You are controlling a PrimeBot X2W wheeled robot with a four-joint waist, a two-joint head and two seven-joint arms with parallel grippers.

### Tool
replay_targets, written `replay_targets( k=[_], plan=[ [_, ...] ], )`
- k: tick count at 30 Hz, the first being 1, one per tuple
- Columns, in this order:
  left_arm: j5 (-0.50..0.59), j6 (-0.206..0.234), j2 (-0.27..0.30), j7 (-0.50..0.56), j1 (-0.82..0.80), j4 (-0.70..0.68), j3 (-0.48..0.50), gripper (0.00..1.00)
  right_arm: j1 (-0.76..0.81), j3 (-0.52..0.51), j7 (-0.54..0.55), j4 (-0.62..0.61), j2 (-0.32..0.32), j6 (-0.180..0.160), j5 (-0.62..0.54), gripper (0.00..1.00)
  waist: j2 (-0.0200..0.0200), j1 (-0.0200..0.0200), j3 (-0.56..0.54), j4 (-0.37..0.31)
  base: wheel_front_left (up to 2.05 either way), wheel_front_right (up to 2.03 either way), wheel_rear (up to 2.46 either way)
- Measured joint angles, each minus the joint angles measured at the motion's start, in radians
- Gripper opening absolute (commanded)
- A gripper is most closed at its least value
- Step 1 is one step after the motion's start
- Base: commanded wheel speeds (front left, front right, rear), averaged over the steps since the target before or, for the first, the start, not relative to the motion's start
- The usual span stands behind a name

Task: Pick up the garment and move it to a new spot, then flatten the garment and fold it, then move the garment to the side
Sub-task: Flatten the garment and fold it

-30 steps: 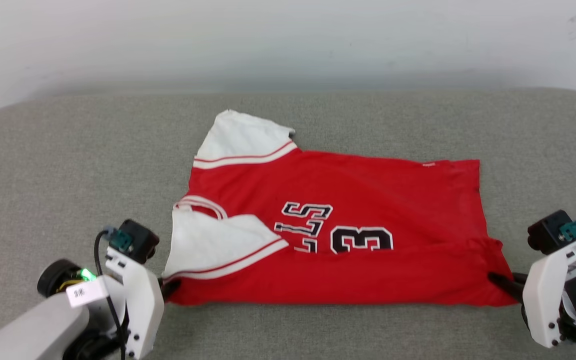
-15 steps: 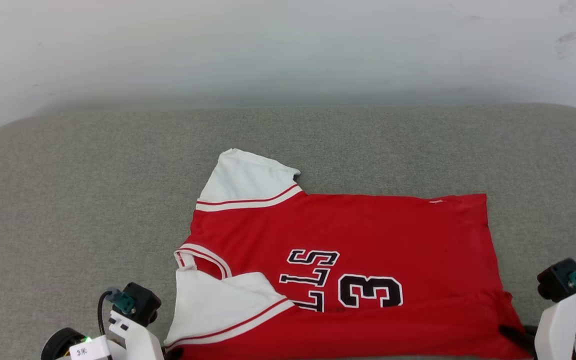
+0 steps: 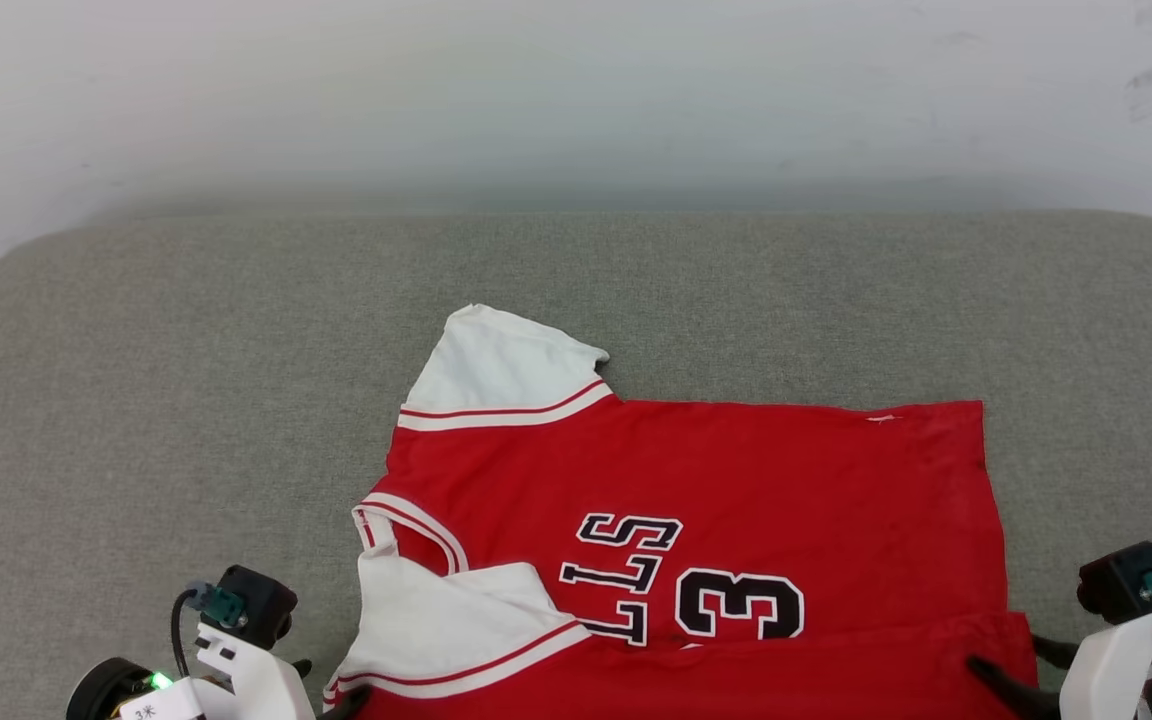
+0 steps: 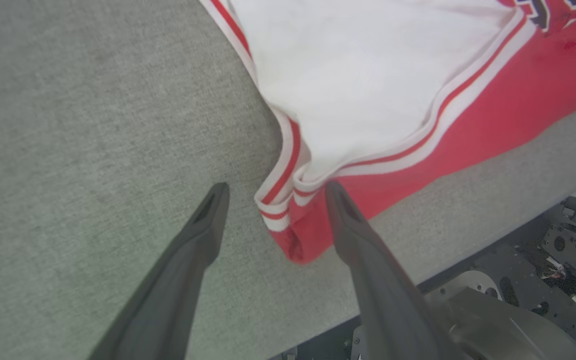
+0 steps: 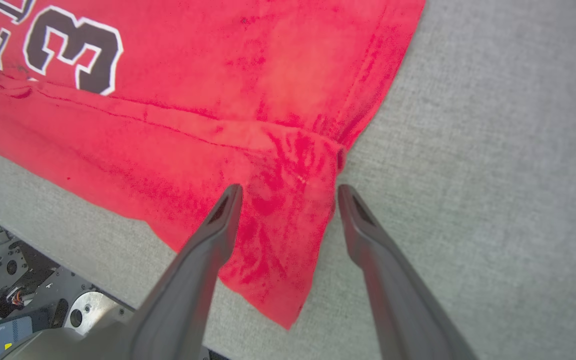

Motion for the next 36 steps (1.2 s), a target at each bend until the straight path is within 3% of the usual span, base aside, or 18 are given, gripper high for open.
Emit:
replay_targets(
  k=[8, 13, 19, 27, 32, 36],
  plan=[
    [0.048, 0.053, 0.043, -0.119, -0.007, -0.068, 0.059, 1.0, 0.0, -0.155, -0.233, -0.039, 0.041, 0.0, -0.116, 1.0, 0.0, 0.0, -0.035, -0.006, 0.0, 0.0, 0.0],
    [0.084, 0.101, 0.065, -0.184, -0.039, -0.094, 0.105, 1.0, -0.002, -0.303, -0.367, -0.086, 0.147, 0.0, -0.253, 1.0, 0.0, 0.0, -0.043, -0.018, 0.0, 0.0, 0.0],
    [0.136, 0.117, 0.061, -0.222, -0.139, -0.089, 0.146, 1.0, 0.003, -0.442, -0.446, -0.19, 0.293, 0.0, -0.432, 1.0, 0.0, 0.0, -0.028, -0.042, 0.0, 0.0, 0.0],
    [0.155, 0.025, 0.035, -0.171, -0.339, 0.004, 0.175, 1.0, 0.033, -0.485, -0.464, -0.326, 0.409, 0.0, -0.589, 1.0, 0.0, 0.0, 0.041, -0.079, 0.0, 0.0, 0.0],
    [0.187, -0.064, 0.019, -0.071, -0.498, 0.072, 0.156, 1.0, 0.037, -0.489, -0.453, -0.36, 0.45, 0.0, -0.606, 1.0, 0.0, 0.0001, 0.114, -0.106, 0.0, 0.0, 0.0],
    [0.129, -0.126, -0.029, 0.021, -0.602, 0.148, 0.164, 1.0, 0.017, -0.486, -0.463, -0.374, 0.466, 0.0, -0.608, 1.0, -0.0001, 0.0001, 0.181, -0.127, 0.0, 0.0, 0.0]
  ],
)
